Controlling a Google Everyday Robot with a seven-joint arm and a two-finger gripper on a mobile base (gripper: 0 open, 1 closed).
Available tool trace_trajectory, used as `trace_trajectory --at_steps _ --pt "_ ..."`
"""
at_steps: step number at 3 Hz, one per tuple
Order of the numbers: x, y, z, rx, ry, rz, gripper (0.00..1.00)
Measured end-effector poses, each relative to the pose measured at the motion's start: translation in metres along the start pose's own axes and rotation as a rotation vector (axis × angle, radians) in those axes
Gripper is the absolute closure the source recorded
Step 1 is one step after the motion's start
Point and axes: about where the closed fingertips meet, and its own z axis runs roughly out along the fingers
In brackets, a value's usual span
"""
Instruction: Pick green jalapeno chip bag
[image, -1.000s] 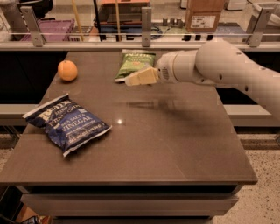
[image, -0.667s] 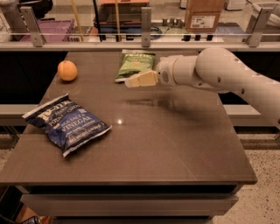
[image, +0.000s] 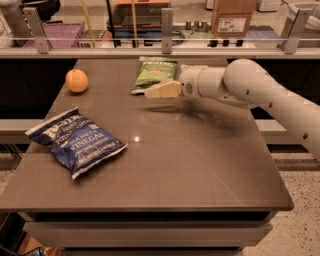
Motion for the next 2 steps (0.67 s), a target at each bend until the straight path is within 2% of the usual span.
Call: trace_trajectory --at_steps 1,2 --pt "-0.003 -0.008 0.007 -0.014 0.004 -0.018 0.00" --pt "-0.005 -0.013 0.019 -0.030 0.042 -0.046 0.00"
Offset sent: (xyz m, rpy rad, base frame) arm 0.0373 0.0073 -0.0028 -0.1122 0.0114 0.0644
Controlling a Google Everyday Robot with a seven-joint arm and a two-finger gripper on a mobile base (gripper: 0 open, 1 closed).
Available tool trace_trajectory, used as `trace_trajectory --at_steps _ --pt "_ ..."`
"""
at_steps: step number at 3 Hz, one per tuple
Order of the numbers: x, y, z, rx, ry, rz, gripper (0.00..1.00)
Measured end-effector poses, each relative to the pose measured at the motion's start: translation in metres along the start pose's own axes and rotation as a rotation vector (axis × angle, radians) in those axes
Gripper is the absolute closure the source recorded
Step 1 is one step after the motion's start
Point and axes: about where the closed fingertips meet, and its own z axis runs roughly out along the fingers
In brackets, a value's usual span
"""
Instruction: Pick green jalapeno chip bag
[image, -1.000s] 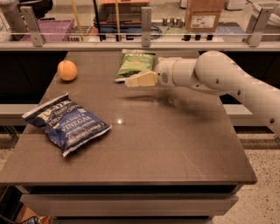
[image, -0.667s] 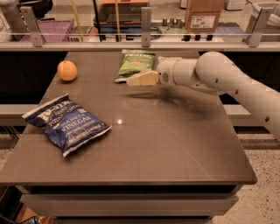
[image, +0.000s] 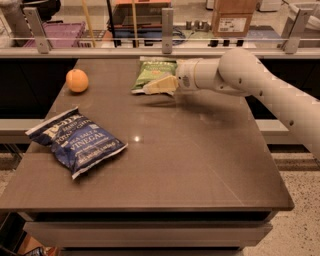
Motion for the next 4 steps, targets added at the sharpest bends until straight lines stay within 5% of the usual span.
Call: trace_trajectory --at_steps 2,4 --pt "0.015 -0.002 0.026 -0.025 0.067 -0.015 0.00" --pt "0.016 0.002 0.030 -0.033 0.068 -0.015 0.42"
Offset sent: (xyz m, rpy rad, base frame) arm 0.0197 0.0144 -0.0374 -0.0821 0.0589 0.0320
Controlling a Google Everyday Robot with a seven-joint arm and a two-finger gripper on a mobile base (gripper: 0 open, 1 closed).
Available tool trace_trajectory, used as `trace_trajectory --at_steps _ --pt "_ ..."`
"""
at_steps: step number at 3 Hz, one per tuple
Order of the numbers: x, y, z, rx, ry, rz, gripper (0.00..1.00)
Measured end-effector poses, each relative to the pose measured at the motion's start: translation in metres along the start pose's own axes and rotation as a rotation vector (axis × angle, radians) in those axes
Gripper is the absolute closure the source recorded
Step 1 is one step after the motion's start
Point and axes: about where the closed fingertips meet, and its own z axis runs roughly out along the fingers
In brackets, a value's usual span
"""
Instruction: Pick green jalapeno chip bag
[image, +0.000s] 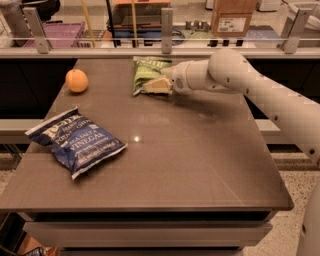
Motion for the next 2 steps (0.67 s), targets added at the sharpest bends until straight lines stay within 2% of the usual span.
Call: trace_trajectory --at_steps 1,2 --pt "0.0003 0.0024 0.0030 -0.006 0.001 0.000 0.73" --pt "0.0005 0.0039 0.0049 -0.009 0.001 0.000 0.97"
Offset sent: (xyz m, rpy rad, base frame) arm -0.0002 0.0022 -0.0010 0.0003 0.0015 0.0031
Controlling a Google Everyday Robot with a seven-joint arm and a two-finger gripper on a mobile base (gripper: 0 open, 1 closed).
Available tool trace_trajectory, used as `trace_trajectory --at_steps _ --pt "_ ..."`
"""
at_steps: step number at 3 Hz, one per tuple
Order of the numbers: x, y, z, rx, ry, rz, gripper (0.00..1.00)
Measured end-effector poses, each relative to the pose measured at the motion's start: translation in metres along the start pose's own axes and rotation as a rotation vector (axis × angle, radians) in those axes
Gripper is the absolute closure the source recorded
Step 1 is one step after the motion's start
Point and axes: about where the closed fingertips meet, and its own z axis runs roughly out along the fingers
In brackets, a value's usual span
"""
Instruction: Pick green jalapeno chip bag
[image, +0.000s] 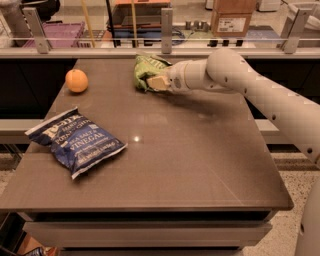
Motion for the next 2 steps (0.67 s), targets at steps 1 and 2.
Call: trace_trajectory --at_steps 1,2 --pt "-0.0014 0.0000 -0.0006 0.000 0.000 0.000 1.00" --pt "-0.0023 -0.0001 -0.0010 0.000 0.000 0.000 1.00"
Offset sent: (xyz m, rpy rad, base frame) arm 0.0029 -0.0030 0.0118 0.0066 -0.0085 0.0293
